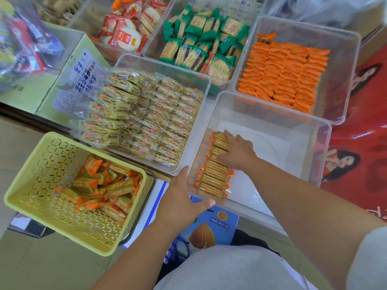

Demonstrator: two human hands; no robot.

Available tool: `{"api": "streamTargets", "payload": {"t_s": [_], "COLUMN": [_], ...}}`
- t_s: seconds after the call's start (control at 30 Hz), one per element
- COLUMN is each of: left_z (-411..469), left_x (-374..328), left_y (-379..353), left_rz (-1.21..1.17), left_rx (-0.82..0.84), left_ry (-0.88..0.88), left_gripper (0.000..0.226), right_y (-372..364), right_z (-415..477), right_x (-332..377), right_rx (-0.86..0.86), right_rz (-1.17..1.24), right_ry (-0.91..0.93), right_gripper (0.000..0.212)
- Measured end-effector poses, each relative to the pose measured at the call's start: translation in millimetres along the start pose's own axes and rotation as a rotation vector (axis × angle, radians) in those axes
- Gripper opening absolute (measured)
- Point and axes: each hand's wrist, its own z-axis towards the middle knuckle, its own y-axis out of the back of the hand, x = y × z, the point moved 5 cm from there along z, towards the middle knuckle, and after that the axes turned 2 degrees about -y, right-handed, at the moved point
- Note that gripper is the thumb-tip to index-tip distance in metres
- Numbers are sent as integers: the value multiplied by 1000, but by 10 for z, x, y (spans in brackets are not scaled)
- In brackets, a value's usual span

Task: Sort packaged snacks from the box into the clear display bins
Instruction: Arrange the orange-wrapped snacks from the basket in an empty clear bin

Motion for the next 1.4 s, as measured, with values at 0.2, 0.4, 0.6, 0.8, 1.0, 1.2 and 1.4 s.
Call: {"api": "streamTargets", "payload": {"t_s": [0.2,0.4,0.6,0.8,1.0,1.2,1.4], "left_z": [-372,-794,-553,-31,273,464,583], "left_x": [-3,137,674,1209,1564,1670,1771], "left_y": [274,1029,2108,2727,2617,2465,2399], "left_rz": [229,120,224,550,857,987,1053], "left_rx": [-38,-134,-259,-55,292,251,315], "left_ry": [-151,-331,-285,-109,-129,-116,-119], "left_gripper": [92,42,47,87,116,120,98], "right_y": [-42,-57,-175,-805,-1308,-1483,-1542], "right_z": [-244,-686,-1375,-2106,-2113,-2057,-2018], "right_x": [-95,4,593,1750,2138,2089,2080], "right_rx": [-48,-171,-403,-379,-191,-220,-237], "right_rz": [201,216,133,351,270,198,276], "right_ry": [13,-30,-60,213,148,86,63], "right_gripper": [98,79,58,51,67,64,65]}}
